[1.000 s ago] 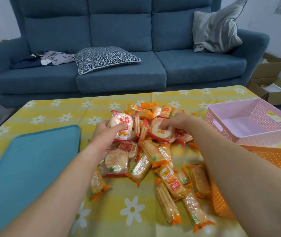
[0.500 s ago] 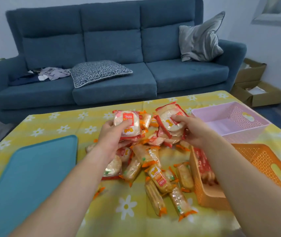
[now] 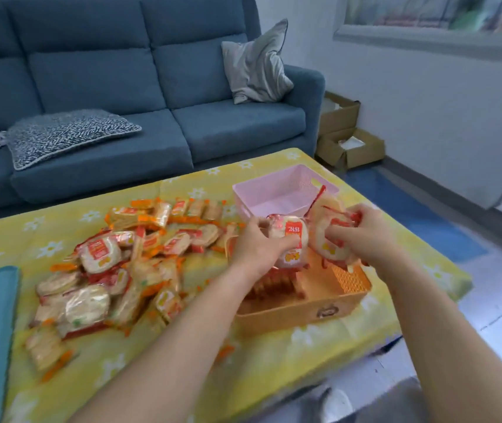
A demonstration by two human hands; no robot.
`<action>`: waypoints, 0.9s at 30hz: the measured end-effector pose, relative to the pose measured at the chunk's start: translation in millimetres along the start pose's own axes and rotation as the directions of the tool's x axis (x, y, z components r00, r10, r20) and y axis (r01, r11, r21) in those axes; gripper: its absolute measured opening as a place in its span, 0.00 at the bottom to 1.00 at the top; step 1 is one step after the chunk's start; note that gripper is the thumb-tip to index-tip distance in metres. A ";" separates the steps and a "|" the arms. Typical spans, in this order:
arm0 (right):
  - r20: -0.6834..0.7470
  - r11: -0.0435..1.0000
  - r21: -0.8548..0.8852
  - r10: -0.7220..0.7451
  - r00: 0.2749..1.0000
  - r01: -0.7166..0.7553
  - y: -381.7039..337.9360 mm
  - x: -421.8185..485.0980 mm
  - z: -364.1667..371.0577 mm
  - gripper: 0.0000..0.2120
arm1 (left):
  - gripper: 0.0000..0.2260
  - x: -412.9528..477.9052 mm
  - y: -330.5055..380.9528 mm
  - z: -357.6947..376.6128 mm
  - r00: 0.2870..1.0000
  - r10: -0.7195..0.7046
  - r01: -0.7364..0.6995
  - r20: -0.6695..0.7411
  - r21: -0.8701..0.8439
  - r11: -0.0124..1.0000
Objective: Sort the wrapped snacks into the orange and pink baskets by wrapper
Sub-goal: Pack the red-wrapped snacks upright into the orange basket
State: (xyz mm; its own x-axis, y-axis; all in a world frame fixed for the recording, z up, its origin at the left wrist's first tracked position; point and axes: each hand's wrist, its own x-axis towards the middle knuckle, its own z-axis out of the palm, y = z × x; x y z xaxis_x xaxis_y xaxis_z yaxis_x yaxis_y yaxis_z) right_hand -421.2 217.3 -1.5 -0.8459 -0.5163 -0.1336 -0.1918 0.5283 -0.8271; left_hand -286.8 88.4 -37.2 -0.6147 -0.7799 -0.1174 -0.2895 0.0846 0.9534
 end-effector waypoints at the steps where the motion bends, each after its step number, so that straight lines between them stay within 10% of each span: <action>1: 0.042 0.992 -0.123 -0.013 0.999 0.018 6.0 1.3 -2.2 0.23 | 0.24 0.4 -0.9 9.3 0.999 0.006 -0.009 0.038 0.078 0.997; 4: 0.149 0.902 -0.408 -0.087 0.985 0.141 18.2 5.4 -1.5 0.39 | 0.22 2.1 3.9 16.7 0.999 0.036 -0.040 0.021 0.227 0.973; 11: 0.085 0.873 -0.379 -0.298 0.951 0.307 10.7 9.5 10.3 0.16 | 0.02 9.6 -3.9 -5.1 0.975 0.210 -0.166 -0.078 0.378 0.911; 21: 0.369 0.672 -0.617 -0.212 0.905 0.409 14.7 20.4 51.8 0.23 | 0.19 15.2 -25.1 14.3 0.956 0.215 -0.292 0.202 0.555 0.779; 27: 0.245 0.828 -0.500 -0.146 0.958 0.254 9.4 31.5 23.5 0.21 | 0.19 14.7 -32.8 9.4 0.936 0.231 -0.349 0.266 0.614 0.708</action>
State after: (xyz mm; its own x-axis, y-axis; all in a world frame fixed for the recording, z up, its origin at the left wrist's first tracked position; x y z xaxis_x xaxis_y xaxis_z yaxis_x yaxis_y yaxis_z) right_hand -437.9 190.2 -26.3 -0.6606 -0.7374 -0.1409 -0.6228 0.6431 -0.4455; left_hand -293.3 80.0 -72.7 -0.8374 -0.5454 0.0362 -0.4408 0.7130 0.5453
